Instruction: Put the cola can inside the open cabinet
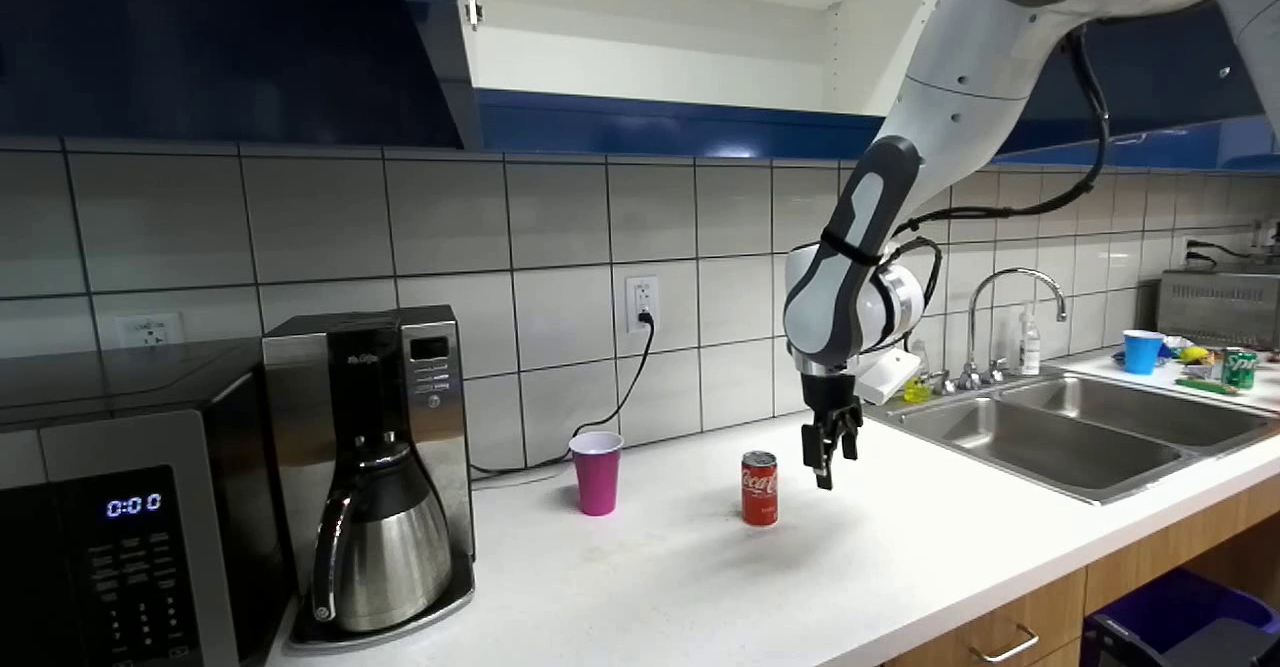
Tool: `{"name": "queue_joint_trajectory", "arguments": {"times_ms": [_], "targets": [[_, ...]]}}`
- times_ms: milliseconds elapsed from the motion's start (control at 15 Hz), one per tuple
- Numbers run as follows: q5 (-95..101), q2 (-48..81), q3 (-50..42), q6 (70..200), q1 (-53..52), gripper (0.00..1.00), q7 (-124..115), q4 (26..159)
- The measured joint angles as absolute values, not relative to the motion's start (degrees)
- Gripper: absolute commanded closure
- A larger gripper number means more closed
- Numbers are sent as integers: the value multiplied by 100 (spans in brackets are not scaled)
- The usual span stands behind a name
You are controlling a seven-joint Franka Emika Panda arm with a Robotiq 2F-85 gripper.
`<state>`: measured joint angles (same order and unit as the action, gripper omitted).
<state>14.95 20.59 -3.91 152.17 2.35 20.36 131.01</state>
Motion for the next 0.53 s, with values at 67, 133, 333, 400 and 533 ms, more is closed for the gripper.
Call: {"name": "queue_joint_trajectory", "arguments": {"times_ms": [67, 133, 333, 400, 533], "targets": [[1479, 2153, -350, 15338, 235, 0, 2000, 13069], [1459, 2235, -309, 15460, 234, 0, 1961, 13041], [1416, 2448, -188, 15829, 231, 0, 1843, 12964], [1398, 2506, -156, 15955, 230, 0, 1815, 12942], [1358, 2609, -117, 16208, 224, 0, 1744, 12894]]}}
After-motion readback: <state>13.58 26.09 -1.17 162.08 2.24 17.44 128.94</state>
